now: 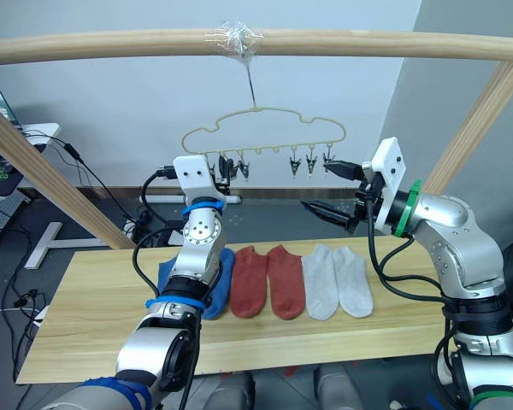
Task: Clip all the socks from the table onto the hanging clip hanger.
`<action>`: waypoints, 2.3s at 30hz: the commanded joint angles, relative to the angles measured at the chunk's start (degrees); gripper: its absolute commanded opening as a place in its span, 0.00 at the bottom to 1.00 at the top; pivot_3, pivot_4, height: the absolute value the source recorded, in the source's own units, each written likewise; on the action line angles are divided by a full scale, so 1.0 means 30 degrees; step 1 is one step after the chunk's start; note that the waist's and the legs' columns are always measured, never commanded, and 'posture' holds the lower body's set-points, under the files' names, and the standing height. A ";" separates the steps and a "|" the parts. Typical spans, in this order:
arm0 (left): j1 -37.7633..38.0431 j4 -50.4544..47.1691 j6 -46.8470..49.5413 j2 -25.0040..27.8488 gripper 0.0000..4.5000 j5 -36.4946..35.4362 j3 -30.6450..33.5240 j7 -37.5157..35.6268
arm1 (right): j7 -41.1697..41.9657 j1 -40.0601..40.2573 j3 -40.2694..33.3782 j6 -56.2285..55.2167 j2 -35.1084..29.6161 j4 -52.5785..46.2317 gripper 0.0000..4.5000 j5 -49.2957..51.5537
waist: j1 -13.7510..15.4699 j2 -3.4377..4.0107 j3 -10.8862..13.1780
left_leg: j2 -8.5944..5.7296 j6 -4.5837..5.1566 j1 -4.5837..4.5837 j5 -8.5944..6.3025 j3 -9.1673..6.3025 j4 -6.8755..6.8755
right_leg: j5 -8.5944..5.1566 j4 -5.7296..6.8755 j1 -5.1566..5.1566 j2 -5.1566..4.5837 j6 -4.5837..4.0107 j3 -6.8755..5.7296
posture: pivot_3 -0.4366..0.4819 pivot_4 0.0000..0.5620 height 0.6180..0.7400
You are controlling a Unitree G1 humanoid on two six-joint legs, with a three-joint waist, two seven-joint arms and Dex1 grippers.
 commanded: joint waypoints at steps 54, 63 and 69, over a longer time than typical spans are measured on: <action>0.3308 -1.2225 1.7711 0.5281 0.00 -0.9397 0.0664 -1.2991 | -0.2305 0.0953 0.4871 -0.7719 0.3124 1.9258 1.00 -1.1306 | -0.0053 0.0026 0.0021 | 0.0002 0.0042 0.0086 0.0027 -0.0014 -0.0002 | -0.0009 0.0005 0.0083 0.0005 0.0020 -0.0001 | 0.51 0.35 1.00; 0.3766 -1.2948 1.8266 0.5532 0.00 -0.9726 0.0709 -1.3285 | -0.1315 0.1278 0.4755 -0.8570 0.2260 1.9949 0.48 -1.1651 | -0.0013 0.0025 0.0021 | 0.0000 0.0044 0.0259 0.0025 -0.0019 -0.0001 | -0.0044 -0.0006 0.0266 0.0004 0.0079 -0.0002 | 0.52 0.34 1.00; 0.3777 -1.3140 1.8541 0.5328 0.00 -1.0074 0.0615 -1.3474 | -0.1001 0.1386 0.4555 -0.8934 0.2056 1.9998 0.00 -1.1548 | -0.0035 0.0022 0.0019 | 0.0002 0.0044 0.0268 0.0025 -0.0019 -0.0001 | -0.0044 -0.0003 0.0270 0.0005 0.0080 -0.0001 | 0.51 0.33 1.00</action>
